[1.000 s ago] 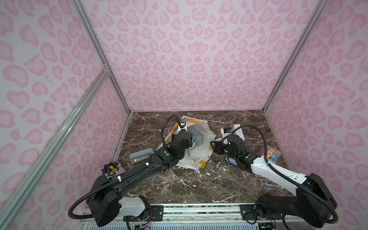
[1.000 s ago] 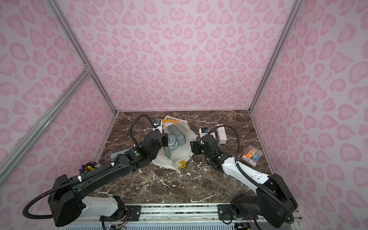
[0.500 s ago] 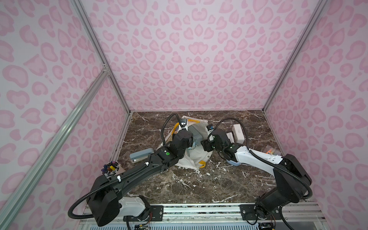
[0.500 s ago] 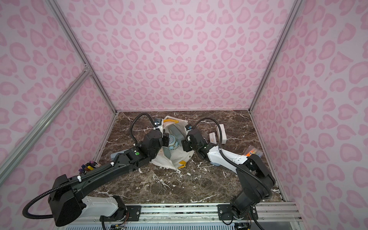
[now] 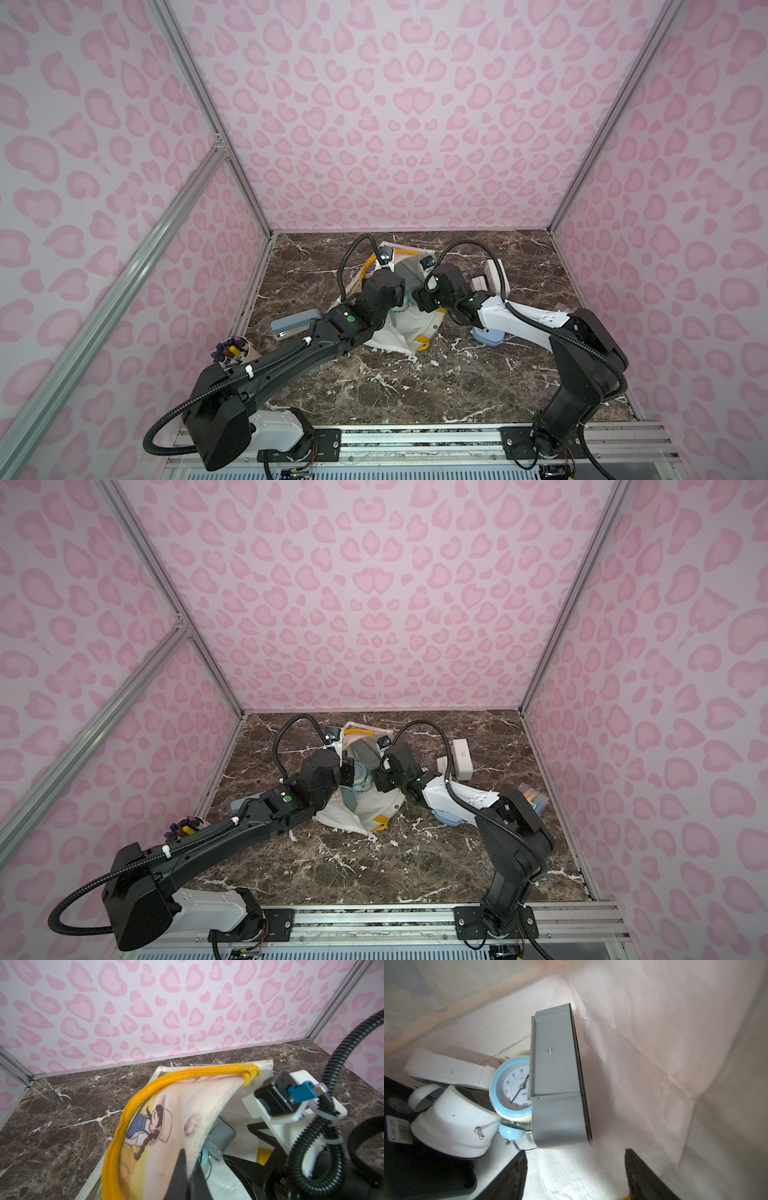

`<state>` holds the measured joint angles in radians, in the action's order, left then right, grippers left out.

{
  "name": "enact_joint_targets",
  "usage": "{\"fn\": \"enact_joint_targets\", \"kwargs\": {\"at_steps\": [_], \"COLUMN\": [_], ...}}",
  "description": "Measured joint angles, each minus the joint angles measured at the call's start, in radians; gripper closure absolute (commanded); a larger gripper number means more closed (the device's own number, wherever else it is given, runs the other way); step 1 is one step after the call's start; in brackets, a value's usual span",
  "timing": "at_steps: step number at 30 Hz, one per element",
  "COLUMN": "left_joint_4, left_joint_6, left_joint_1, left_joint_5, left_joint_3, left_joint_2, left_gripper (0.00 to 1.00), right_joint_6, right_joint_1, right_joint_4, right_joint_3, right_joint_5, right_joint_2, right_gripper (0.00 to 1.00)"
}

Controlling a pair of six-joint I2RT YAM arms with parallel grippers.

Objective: Take the alarm clock out of the canvas bag
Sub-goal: Pick up the alarm from the canvas bag.

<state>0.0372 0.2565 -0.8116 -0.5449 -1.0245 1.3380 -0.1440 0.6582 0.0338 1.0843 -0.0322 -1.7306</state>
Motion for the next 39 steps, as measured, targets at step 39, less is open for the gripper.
{"fn": "enact_joint_targets", "kwargs": {"at_steps": [39], "left_joint_4": [0.002], "left_joint_6": [-0.022], "left_joint_1": [0.014], "left_joint_5": [0.057], "left_joint_3": [0.0], "left_joint_2": [-0.002], "left_gripper": [0.97], "right_joint_6": [0.077], "right_joint_1": [0.007], "right_joint_4": [-0.081], "right_joint_3": [0.211], "right_joint_5": [-0.048], "right_joint_2": [-0.196], "right_gripper": [0.54]}}
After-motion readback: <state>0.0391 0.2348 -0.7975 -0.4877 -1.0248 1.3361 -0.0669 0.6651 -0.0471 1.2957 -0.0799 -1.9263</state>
